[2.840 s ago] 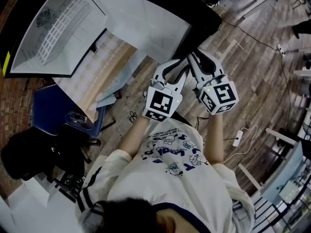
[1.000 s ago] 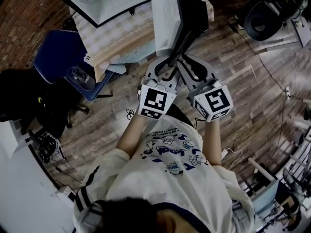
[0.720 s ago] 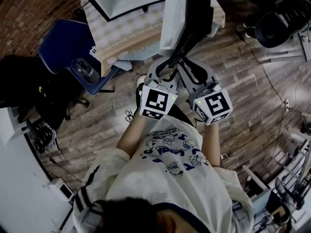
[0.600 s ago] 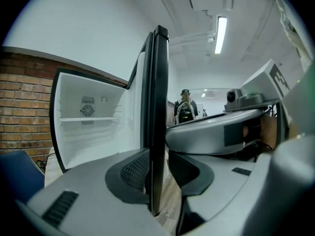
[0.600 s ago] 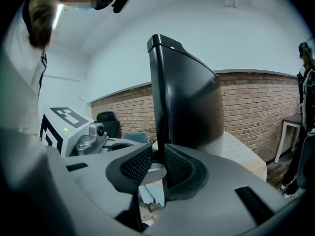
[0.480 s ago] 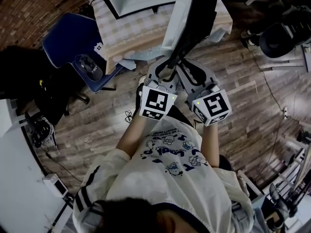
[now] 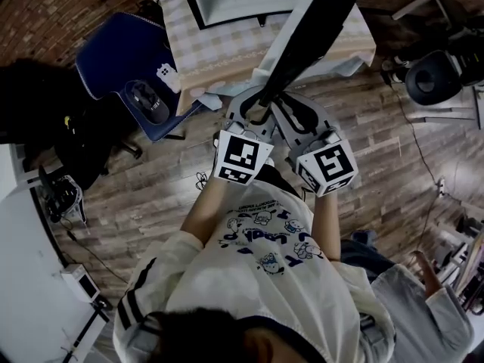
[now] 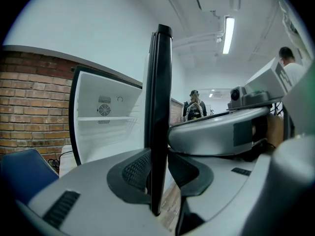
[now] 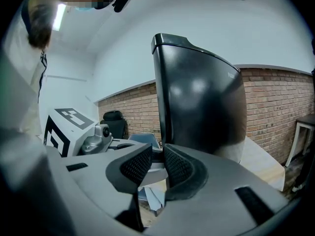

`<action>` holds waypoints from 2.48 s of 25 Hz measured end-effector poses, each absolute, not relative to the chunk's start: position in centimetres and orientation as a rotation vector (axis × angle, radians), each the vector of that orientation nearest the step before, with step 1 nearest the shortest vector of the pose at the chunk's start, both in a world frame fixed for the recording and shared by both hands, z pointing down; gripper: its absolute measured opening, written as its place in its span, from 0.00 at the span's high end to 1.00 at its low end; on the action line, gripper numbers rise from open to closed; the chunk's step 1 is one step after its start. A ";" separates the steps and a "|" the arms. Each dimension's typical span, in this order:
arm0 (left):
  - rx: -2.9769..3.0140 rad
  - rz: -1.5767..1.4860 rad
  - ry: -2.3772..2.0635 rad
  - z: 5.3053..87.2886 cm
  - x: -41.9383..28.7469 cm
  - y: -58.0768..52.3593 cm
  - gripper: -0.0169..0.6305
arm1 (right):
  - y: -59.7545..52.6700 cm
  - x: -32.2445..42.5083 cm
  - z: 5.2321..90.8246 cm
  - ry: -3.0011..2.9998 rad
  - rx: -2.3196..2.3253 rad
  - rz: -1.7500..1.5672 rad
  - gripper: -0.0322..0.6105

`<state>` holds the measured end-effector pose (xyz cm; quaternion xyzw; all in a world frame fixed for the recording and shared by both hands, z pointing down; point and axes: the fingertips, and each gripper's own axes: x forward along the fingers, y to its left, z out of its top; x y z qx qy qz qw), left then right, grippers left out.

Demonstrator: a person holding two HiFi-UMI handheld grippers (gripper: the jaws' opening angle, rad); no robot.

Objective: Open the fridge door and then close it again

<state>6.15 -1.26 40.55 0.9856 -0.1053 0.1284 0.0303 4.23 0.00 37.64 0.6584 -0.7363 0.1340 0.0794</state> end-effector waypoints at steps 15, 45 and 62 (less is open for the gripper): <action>3.012 0.397 -0.366 40.6 3.5 -9.0 0.79 | -7.4 1.4 37.6 -2.265 1.887 0.392 0.81; 2.983 0.337 -0.444 40.9 3.1 -26.4 0.83 | -22.4 3.7 39.6 -2.238 1.898 0.442 0.81; 3.007 0.350 -0.451 41.0 4.9 -32.7 0.84 | -25.6 5.1 40.4 -2.196 1.927 0.483 0.81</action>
